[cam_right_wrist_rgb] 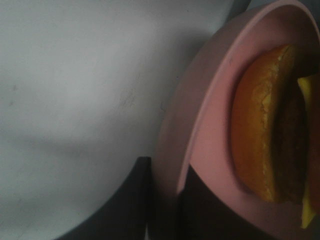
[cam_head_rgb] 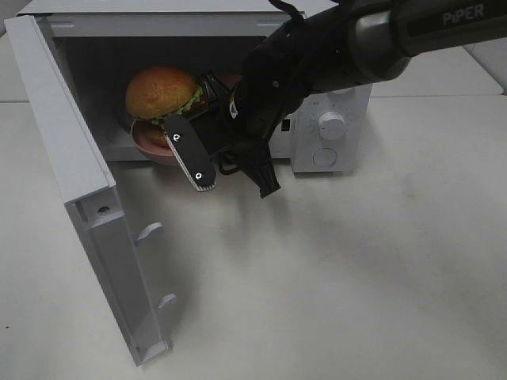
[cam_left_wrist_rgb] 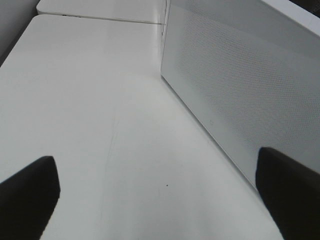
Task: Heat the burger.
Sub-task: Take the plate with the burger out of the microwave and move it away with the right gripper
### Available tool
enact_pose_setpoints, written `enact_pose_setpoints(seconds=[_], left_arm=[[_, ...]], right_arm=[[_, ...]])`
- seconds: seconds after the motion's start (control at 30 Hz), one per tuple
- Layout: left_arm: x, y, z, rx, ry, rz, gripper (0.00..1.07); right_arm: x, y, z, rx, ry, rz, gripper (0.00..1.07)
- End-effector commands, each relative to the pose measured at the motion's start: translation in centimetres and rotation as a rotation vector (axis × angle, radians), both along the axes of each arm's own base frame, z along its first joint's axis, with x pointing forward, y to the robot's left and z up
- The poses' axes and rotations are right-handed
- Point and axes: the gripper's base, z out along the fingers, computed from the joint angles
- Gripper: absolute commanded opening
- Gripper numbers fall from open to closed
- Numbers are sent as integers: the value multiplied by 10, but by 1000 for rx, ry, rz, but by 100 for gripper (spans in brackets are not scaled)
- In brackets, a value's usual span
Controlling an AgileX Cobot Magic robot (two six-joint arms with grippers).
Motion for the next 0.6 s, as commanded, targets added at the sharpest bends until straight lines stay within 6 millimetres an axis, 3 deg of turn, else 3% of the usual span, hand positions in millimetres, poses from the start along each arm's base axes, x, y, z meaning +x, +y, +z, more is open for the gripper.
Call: enact_pose_setpoints(seconds=[0.03, 0.6], left_arm=[[-2, -1, -1, -10, -17, 3, 100], [-2, -1, -1, -10, -17, 3, 100]], right_arm=[[-12, -7, 23, 26, -84, 59, 0], [-70, -50, 42, 130, -89, 50, 0]])
